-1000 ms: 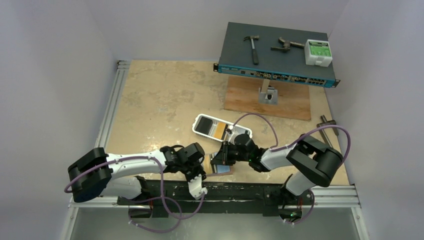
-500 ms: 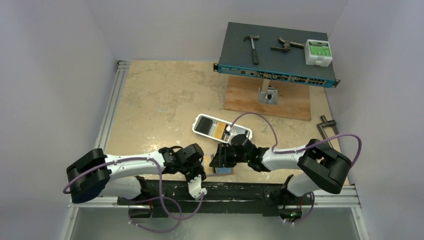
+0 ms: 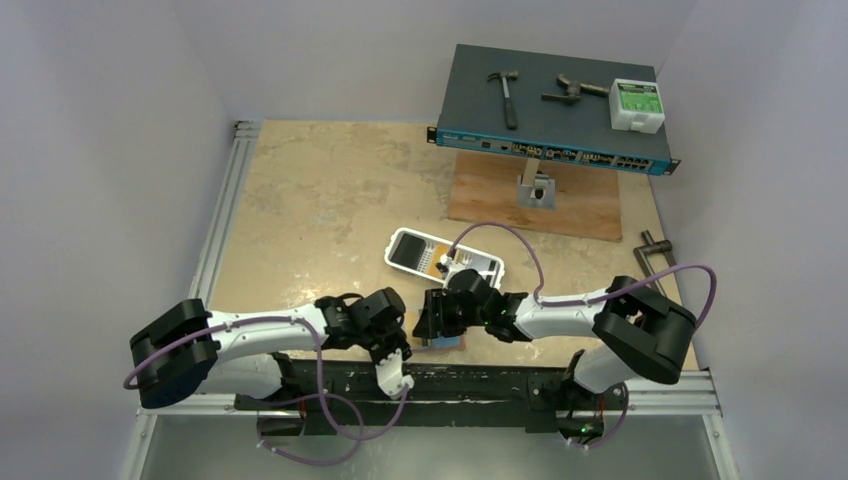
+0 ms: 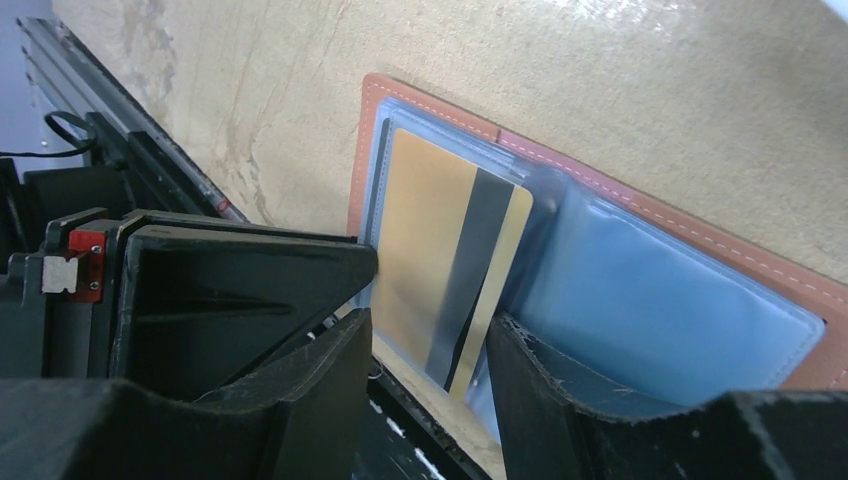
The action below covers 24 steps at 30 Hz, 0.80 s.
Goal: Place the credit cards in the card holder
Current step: Insert the credit card into the card holder.
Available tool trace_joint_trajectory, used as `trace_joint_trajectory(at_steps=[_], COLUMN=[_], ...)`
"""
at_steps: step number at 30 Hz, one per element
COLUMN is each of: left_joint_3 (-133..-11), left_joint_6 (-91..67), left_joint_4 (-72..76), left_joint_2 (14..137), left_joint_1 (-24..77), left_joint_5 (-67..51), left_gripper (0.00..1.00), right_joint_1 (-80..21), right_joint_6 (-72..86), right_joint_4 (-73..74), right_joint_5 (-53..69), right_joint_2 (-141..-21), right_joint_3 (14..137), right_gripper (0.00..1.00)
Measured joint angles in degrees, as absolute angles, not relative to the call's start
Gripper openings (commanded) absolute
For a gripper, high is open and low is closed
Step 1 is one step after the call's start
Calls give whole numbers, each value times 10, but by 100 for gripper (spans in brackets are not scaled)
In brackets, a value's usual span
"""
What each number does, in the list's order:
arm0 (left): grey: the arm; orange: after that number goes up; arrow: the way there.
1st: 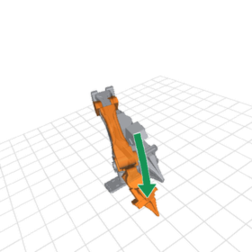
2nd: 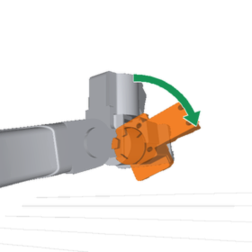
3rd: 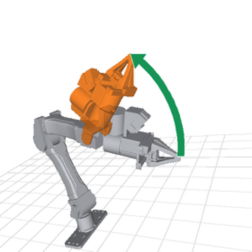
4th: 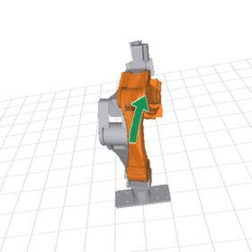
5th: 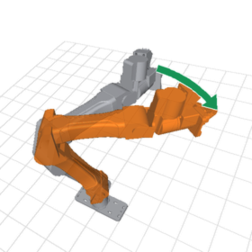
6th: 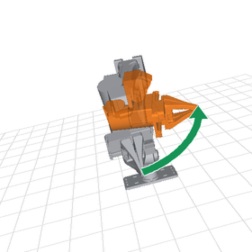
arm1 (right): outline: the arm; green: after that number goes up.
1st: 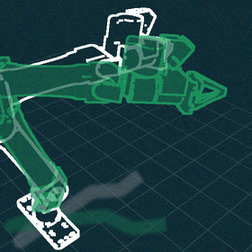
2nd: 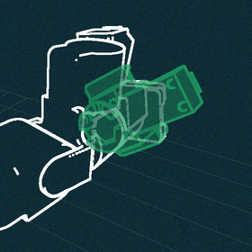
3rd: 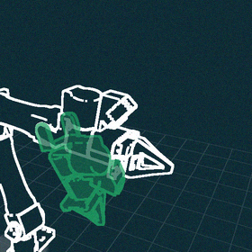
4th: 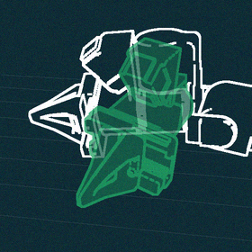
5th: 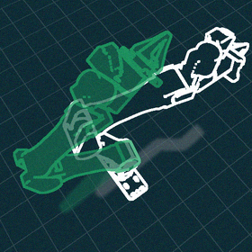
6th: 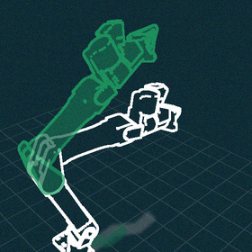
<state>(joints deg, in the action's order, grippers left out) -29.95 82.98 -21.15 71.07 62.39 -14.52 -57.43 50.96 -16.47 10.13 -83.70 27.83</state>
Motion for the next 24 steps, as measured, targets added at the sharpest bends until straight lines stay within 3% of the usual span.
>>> trace_joint_trajectory(at_steps=[24], left_joint_3=[-280], left_joint_6=[820], left_joint_4=[-186], left_joint_2=[694], left_joint_1=[624], left_joint_5=[-140], left_gripper=[26], right_joint_1=[-604], right_joint_6=[455], right_joint_4=[-120], right_joint_5=[84], right_joint_2=[-850], right_joint_3=[318], right_gripper=[49])
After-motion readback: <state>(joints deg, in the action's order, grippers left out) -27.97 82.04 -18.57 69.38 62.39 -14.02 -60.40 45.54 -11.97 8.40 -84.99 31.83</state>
